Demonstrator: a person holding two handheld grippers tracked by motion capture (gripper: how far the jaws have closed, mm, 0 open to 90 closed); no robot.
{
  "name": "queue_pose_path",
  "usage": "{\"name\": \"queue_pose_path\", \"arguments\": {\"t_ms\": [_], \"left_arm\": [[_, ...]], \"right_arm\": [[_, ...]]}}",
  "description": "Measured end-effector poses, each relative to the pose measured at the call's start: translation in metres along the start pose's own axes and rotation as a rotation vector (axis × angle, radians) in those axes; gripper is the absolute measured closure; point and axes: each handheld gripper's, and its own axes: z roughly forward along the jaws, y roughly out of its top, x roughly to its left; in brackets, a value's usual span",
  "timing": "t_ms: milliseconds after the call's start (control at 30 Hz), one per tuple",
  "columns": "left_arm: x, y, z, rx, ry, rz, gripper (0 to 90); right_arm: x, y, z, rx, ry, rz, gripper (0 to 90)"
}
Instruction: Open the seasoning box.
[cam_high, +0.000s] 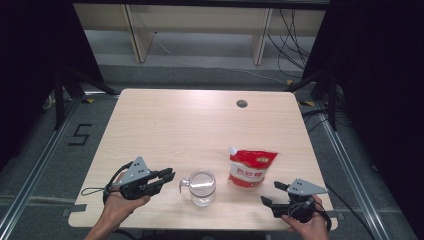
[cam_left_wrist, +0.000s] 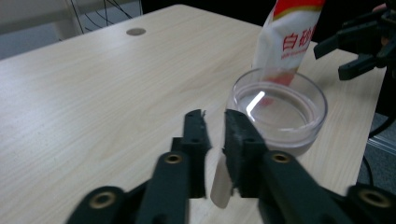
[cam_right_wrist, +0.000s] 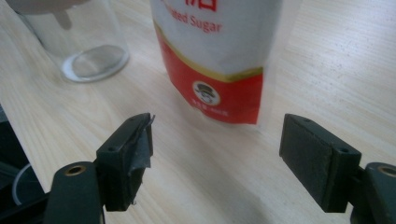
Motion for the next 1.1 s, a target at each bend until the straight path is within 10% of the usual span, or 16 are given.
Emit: {"name": "queue_pose_path", "arguments": {"t_ms": [1100], "left_arm": [[-0.017,-0.005,0.028,0.055,-0.021,0.031,85.4]], "right_arm": [[0.024,0.007,0.004,-0.042,0.036,-0.133,41.4]]}}
